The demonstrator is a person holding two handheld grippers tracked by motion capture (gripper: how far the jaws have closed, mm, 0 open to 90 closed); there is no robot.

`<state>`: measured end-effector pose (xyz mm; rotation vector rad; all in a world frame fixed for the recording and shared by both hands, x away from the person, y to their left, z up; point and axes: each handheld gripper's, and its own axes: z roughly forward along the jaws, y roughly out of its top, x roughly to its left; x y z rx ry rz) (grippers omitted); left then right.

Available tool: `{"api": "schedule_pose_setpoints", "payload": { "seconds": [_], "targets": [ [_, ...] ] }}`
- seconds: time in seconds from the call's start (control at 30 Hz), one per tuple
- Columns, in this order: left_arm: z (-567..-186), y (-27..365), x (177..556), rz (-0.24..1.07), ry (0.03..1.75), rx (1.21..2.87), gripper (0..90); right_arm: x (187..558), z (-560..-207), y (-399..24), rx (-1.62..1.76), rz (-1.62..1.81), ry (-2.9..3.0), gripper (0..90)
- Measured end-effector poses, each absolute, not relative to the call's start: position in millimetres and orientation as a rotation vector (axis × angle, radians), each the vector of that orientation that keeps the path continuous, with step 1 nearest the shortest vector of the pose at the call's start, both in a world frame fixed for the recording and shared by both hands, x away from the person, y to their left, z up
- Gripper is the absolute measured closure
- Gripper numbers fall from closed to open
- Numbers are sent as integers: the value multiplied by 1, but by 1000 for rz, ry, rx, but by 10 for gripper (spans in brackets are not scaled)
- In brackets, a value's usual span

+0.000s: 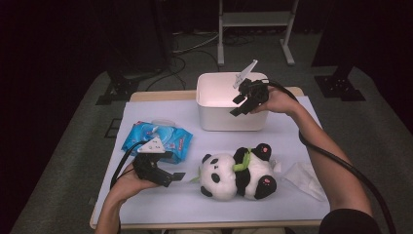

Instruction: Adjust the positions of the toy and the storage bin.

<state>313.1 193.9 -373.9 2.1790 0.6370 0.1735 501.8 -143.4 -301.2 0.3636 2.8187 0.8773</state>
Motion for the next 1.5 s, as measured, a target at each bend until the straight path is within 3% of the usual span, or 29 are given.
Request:
{"api": "schedule_pose_setpoints", "payload": {
  "seconds": [0.2,0.6,1.5],
  "targets": [
    [-374,194,313,188,651,2196,99,506,-308,-141,370,856,2827,508],
    [-374,194,314,166,643,2189,99,512,-317,-137,354,819,2855,793],
    [-372,199,314,171,657,2166,99,503,-314,-137,308,810,2947,853]
  ]
}}
